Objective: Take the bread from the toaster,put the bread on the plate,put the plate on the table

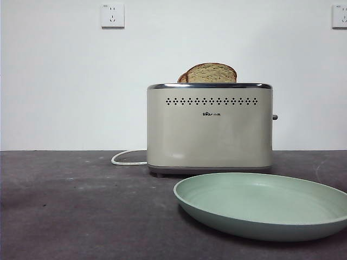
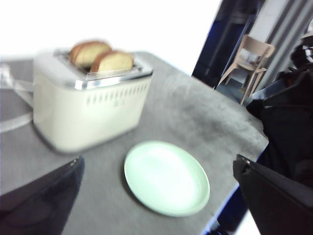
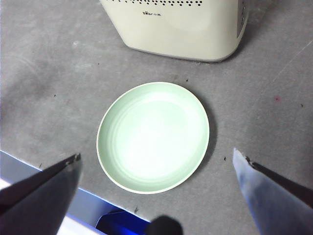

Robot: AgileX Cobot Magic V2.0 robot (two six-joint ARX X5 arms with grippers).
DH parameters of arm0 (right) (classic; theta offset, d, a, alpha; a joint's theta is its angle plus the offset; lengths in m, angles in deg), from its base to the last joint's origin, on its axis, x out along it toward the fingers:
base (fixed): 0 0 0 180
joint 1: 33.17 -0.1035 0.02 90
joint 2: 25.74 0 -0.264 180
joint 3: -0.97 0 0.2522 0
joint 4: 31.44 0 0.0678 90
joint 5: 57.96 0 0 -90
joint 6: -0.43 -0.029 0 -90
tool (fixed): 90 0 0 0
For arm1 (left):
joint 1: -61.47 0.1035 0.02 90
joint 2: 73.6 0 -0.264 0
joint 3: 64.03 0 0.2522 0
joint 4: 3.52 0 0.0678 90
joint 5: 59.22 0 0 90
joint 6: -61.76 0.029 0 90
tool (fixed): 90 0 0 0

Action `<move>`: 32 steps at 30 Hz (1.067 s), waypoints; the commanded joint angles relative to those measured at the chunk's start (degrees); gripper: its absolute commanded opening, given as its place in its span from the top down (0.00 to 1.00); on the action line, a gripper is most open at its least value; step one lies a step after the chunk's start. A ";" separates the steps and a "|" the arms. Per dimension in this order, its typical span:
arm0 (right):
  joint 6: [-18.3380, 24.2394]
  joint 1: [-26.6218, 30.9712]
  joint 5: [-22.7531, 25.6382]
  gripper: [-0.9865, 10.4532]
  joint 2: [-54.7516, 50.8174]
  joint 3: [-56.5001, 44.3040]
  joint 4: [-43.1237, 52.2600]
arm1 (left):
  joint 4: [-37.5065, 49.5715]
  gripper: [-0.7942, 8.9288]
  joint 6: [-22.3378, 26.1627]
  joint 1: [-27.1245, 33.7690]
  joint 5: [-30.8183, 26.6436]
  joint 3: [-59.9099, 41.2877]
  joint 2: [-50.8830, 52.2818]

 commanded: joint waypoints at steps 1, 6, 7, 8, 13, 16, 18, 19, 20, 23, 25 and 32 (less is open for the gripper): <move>-0.20 -0.11 -0.07 0.32 -0.13 0.02 0.42 | 5.40 0.37 2.40 -1.11 0.07 0.13 -3.37; -0.20 -0.11 -0.07 0.32 0.44 0.02 0.55 | 20.06 0.37 2.58 -5.42 -0.24 0.33 -14.78; -0.17 -0.11 -0.07 0.32 0.52 0.02 0.52 | 21.81 0.37 2.69 -6.16 -0.46 0.61 -16.68; -0.17 -0.11 -0.07 0.32 0.68 0.02 0.55 | 23.47 0.37 3.19 -6.99 -0.72 1.20 -19.04; -0.17 -0.11 -0.07 0.32 1.60 0.02 0.59 | 24.98 0.37 9.46 -11.15 -6.40 8.13 -30.91; -0.17 -0.11 -0.07 0.32 2.19 0.02 0.59 | 25.03 0.37 12.44 -13.68 -9.40 13.97 -38.23; -0.15 -0.11 -0.07 0.32 2.58 0.02 0.59 | 25.03 0.37 14.19 -14.95 -9.88 17.81 -42.95; -0.13 -0.11 -0.07 0.32 2.80 0.02 0.61 | 25.03 0.37 15.06 -15.52 -9.94 19.78 -45.38; -0.13 -0.11 -0.07 0.32 2.99 0.02 0.59 | 25.05 0.37 16.13 -16.17 -10.08 21.73 -47.82; 0.00 -0.11 -0.07 0.32 3.56 0.02 0.61 | 25.09 0.37 19.17 -18.43 -11.52 26.47 -53.99; 0.00 -0.11 -0.04 0.32 3.91 0.02 0.61 | 25.24 0.37 20.92 -19.89 -12.70 29.20 -57.72; 0.00 -0.11 -0.04 0.32 4.94 0.02 0.63 | 29.14 0.37 25.55 -23.82 -17.18 34.91 -68.08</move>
